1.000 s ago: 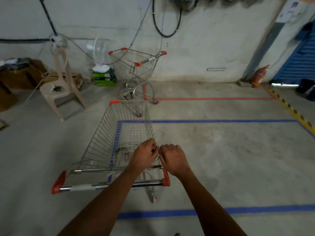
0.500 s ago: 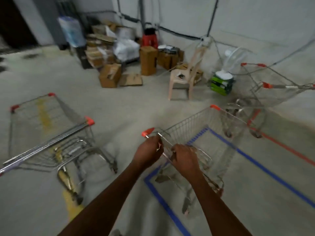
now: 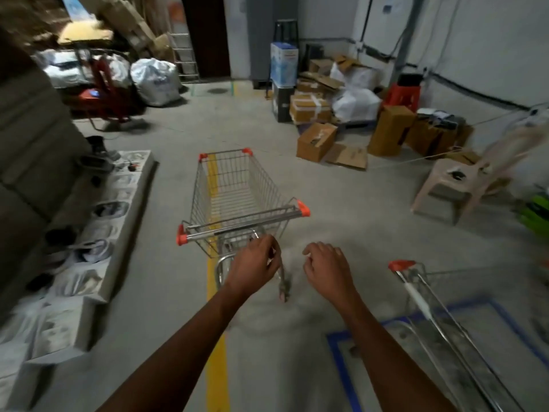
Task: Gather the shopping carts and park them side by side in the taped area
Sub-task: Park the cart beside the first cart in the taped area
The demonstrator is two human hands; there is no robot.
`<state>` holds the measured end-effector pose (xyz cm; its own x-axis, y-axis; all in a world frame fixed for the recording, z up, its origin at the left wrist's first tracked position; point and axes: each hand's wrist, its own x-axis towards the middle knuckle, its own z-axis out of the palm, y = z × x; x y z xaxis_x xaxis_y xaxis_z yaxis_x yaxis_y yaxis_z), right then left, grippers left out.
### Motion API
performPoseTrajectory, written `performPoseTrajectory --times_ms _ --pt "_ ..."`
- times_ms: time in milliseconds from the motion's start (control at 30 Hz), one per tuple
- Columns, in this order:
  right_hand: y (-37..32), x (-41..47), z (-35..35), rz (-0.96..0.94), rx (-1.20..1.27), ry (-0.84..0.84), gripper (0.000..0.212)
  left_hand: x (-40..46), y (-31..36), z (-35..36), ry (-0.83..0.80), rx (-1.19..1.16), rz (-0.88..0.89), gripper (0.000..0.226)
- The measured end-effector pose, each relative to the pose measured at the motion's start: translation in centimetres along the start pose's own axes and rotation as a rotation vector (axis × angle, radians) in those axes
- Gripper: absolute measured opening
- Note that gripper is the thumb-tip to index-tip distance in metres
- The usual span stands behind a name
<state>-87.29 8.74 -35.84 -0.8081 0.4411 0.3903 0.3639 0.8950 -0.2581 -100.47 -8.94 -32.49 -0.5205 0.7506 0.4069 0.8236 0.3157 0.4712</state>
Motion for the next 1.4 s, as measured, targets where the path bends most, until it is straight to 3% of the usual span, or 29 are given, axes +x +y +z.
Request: performPoseTrajectory --times_ms 200,367,433,567,633,700,767,933,1267,1400 --pt "-5.0 7.3 3.8 -0.099 0.001 -0.038 0.015 1.3 -6.8 -2.1 0.001 0.092 -0.119 0.01" --pt "-5.5 12.9 8.3 -0.154 -0.033 -0.196 0.032 4.9 -11.6 -0.6 0.001 0.134 -0.142 0.012" --pt "-5.2 15.5 10.4 -0.184 -0.043 -0.268 0.043 6.7 -14.1 0.7 -0.053 0.191 -0.157 0.027" --pt "-5.0 20.1 14.4 -0.218 -0.03 -0.442 0.056 9.8 -19.1 3.4 -0.315 0.38 -0.25 0.07" --pt "-4.8 21.6 16.2 -0.218 -0.02 -0.546 0.056 11.0 -20.9 4.7 -0.442 0.441 -0.272 0.058" --pt "-4.6 23.0 17.5 -0.212 -0.077 -0.605 0.043 12.4 -22.1 5.4 -0.532 0.455 -0.273 0.033" --pt "-4.4 24.1 18.5 -0.251 -0.2 -0.636 0.035 13.3 -22.9 5.9 -0.572 0.423 -0.304 0.023" --pt "-3.8 25.3 19.8 -0.231 -0.245 -0.657 0.031 14.5 -23.9 6.6 -0.595 0.439 -0.336 0.037" --pt "-5.2 25.9 19.7 -0.157 -0.266 -0.59 0.039 15.2 -25.7 6.4 -0.599 0.411 -0.267 0.03" --pt "-6.7 24.0 19.0 -0.095 -0.295 -0.588 0.042 13.5 -26.1 6.0 -0.594 0.413 -0.237 0.043"
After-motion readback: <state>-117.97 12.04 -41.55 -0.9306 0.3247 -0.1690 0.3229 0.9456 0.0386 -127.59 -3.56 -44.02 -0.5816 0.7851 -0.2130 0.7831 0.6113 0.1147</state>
